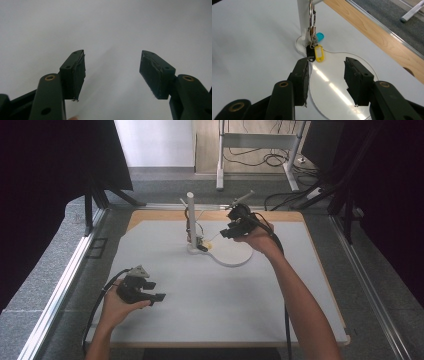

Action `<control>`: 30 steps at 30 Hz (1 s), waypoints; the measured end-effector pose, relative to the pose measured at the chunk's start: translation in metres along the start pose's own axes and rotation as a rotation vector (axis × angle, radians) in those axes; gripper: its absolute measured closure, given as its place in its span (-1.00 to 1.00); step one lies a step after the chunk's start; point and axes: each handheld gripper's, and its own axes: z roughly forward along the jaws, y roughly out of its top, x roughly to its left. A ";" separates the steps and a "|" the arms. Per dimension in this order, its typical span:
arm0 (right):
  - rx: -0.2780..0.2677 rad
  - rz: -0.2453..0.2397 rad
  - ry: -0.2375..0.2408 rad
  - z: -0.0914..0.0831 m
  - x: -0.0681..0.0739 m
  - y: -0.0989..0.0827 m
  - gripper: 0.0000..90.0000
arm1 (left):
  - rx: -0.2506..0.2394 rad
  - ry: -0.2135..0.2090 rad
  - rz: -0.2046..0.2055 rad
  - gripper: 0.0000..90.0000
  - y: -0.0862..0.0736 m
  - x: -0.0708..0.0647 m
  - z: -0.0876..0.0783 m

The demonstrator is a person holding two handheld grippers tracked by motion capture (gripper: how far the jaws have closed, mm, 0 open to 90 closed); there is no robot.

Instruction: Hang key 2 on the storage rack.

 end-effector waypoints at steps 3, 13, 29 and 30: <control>-0.028 0.025 0.012 -0.008 0.001 -0.020 0.22 | 0.000 0.000 0.002 -0.15 0.000 0.000 0.000; -0.075 0.042 0.026 -0.018 0.009 -0.085 0.19 | 0.006 -0.003 0.005 -0.16 0.000 -0.002 0.001; -0.112 0.080 0.032 -0.016 0.019 -0.145 0.17 | 0.009 0.002 0.003 -0.17 -0.001 -0.003 0.001; -0.114 0.080 0.031 -0.015 0.020 -0.146 0.16 | 0.009 0.001 0.004 -0.17 -0.001 -0.004 0.002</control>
